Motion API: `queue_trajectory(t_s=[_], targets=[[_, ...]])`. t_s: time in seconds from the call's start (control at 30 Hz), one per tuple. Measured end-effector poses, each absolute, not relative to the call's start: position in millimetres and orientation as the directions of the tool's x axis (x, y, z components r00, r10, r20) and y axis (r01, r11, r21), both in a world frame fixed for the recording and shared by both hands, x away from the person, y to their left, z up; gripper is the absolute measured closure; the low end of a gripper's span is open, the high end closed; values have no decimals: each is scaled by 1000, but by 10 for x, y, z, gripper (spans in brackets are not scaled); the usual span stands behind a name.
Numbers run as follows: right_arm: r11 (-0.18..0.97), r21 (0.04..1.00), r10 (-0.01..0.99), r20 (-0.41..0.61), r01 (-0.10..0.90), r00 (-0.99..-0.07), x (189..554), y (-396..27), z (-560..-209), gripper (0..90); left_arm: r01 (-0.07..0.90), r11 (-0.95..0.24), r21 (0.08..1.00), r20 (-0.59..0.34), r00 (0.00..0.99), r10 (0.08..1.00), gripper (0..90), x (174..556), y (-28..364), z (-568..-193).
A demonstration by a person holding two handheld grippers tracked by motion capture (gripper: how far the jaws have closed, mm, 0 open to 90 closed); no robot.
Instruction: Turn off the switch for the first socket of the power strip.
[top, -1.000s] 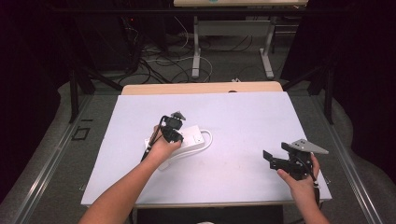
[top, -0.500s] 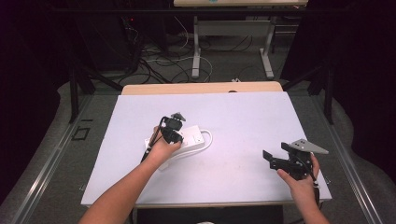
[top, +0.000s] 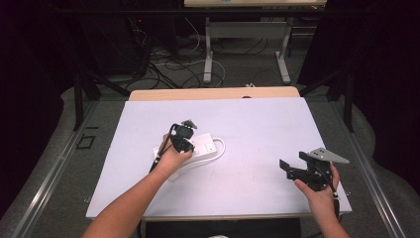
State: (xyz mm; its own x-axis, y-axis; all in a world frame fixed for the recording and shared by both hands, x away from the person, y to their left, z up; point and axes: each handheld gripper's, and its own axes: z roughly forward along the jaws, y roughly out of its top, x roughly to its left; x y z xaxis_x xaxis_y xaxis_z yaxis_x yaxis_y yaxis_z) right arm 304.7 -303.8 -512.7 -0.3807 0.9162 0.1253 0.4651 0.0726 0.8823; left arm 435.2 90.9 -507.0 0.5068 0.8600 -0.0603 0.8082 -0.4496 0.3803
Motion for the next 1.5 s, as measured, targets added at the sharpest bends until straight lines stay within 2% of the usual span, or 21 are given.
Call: queue_trajectory(t_s=[0.93,1.5], targets=[[70,883,920,122,464,-373,3019,-3061,-5121,162,800,-438,410,-81,510,856,890,4300,956,-4991],[66,887,919,124,458,-373,3025,-3063,-5128,163,780,-417,466,-123,524,843,835,4213,1062,-4859]])
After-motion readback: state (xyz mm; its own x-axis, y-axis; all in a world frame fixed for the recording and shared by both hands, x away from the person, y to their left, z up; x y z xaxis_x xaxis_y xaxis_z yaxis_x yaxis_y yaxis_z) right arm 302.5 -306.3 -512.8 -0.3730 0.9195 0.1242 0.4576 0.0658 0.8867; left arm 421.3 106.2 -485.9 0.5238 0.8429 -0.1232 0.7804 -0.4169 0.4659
